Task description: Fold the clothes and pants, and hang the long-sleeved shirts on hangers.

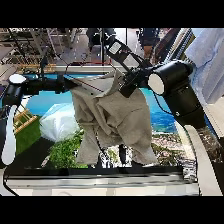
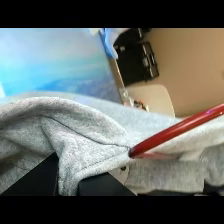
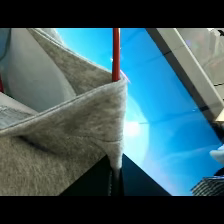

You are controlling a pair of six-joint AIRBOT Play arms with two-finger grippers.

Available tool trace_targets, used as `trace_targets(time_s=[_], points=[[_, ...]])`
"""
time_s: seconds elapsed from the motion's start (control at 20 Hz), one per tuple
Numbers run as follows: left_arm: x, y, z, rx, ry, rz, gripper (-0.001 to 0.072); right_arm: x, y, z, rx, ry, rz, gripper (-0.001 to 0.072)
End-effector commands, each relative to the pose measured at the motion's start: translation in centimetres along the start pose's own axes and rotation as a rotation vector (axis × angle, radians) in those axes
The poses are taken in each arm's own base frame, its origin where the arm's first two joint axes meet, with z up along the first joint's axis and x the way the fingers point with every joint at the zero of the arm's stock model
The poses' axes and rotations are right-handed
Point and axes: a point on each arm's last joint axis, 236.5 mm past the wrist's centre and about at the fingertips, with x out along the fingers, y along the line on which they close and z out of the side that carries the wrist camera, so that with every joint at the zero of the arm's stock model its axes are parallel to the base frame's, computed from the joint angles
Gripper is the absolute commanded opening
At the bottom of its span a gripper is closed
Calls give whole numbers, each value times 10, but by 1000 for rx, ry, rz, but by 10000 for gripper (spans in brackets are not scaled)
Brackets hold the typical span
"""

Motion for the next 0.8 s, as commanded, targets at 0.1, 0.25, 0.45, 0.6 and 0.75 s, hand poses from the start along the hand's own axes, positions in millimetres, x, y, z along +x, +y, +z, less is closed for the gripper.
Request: trace_targets(time_s=[0.1,0.25,0.45,0.6,0.75], points=[[-2,-10,-33,95,137,-51,433,0,-2,7,57,-31,-6,23],[-1,5,-26,10,113,19,498,1,0,8,246,-31,3,24],[8,1,-47,-38,195,33,496,1,0,12,334,-52,6,24],[38,-17,-80,-31,308,34,494,1,-3,17,342,-73,0,25],[64,-22,-108,-30,390,70,494,1,-3,17,344,-71,0,25]])
